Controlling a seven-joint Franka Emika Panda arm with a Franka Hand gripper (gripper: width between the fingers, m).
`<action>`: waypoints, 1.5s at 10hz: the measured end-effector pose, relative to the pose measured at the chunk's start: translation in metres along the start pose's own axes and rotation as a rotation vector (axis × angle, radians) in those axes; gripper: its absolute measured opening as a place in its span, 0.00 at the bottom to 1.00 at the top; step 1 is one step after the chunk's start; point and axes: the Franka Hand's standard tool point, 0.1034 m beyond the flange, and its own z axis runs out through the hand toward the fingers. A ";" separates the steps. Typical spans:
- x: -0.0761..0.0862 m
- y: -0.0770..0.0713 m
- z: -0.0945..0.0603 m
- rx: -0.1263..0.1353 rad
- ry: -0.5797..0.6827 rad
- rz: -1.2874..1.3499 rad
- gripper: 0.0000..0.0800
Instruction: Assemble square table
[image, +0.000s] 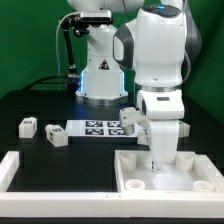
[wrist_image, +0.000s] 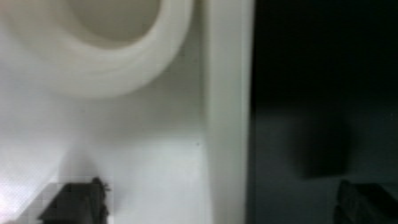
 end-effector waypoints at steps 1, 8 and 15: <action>0.000 0.000 0.000 0.000 0.000 0.000 0.81; 0.037 -0.023 -0.068 0.088 -0.107 0.297 0.81; 0.079 -0.045 -0.065 0.054 -0.115 0.813 0.81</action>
Offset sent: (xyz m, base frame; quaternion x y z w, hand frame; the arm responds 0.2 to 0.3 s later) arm -0.0214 -0.0129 0.0354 0.0121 -0.0485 0.0082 0.9987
